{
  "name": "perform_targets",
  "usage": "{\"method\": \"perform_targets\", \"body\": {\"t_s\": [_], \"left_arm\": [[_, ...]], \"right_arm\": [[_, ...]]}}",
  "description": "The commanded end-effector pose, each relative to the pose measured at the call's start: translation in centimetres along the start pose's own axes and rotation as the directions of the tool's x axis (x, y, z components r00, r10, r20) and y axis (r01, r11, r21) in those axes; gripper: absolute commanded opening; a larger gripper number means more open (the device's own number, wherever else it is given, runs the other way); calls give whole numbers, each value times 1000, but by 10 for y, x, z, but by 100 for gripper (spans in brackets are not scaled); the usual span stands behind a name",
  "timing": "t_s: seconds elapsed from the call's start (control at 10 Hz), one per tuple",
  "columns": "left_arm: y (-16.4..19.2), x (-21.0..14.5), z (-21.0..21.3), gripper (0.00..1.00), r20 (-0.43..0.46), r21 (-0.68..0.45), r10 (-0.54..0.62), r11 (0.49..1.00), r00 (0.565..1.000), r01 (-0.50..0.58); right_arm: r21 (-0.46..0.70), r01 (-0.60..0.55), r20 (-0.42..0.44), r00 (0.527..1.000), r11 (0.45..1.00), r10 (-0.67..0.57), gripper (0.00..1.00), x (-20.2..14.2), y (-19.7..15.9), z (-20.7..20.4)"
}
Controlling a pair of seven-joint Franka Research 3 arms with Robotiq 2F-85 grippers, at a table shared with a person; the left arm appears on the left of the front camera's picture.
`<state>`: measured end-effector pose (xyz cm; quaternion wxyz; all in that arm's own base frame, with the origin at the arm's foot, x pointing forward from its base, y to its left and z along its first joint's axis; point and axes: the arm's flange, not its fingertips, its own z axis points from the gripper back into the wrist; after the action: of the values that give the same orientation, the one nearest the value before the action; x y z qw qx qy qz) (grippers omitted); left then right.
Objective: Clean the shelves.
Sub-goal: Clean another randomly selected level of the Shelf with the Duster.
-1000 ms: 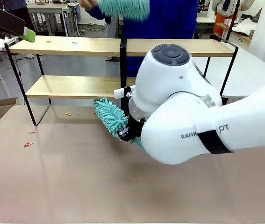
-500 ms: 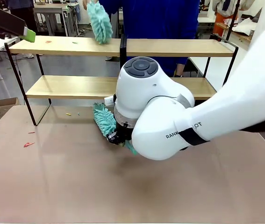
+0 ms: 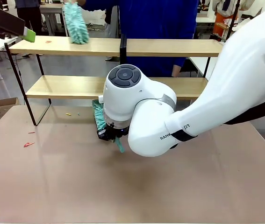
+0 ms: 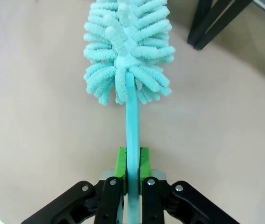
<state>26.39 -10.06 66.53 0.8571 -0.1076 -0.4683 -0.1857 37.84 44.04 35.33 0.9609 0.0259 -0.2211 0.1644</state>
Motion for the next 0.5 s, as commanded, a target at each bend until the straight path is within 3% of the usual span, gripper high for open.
{"method": "perform_targets", "body": {"t_s": [0.0,0.4], "left_arm": [[1,0,1,100,1,7,-2,1000,1000,2],[1,0,1,100,1,7,-2,1000,1000,2]], "right_arm": [[-36,36,62,998,999,-34,12,9,15,-11],[-7,11,73,997,1000,-11,12,27,15,-46]]}}
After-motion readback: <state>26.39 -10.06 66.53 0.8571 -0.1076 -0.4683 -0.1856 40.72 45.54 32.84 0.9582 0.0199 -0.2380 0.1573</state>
